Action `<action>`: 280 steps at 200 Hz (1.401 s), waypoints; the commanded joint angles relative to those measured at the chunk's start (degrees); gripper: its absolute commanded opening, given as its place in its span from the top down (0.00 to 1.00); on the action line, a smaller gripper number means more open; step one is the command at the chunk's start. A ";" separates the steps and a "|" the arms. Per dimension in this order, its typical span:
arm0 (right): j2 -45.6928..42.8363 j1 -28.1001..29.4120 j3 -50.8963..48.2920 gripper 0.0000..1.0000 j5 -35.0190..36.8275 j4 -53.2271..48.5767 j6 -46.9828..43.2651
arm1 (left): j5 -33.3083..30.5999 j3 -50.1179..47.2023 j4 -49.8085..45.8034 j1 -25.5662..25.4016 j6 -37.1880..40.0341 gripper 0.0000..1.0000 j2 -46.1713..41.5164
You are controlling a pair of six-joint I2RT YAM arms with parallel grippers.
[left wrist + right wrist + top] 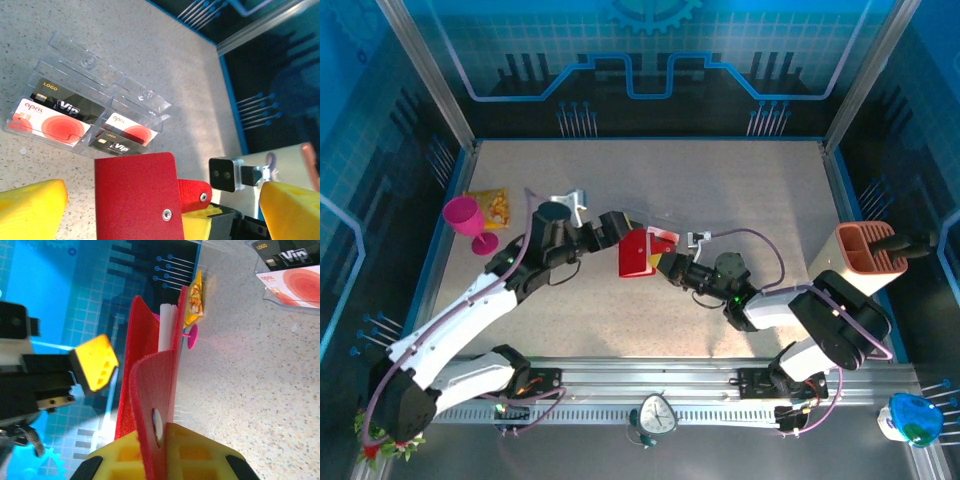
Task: Put the credit cards into the card holder
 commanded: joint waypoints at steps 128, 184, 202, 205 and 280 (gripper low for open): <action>-4.90 3.05 -0.63 1.00 4.70 -10.57 -6.10 | -22.50 9.00 -18.10 -14.06 8.66 0.01 15.97; -3.69 3.35 -1.25 1.00 5.47 -9.59 -5.54 | -26.13 4.63 -20.28 -14.03 7.99 0.01 13.37; -2.89 3.62 -1.52 1.00 5.89 -9.16 -5.52 | -27.67 2.95 -20.64 -13.98 8.03 0.01 11.86; -2.68 3.64 -1.58 1.00 5.98 -9.03 -5.52 | -27.85 2.65 -20.65 -13.92 8.02 0.01 11.67; 10.54 6.33 -3.50 1.00 9.45 4.78 -4.35 | -30.19 -4.43 -18.82 -13.88 7.00 0.01 14.89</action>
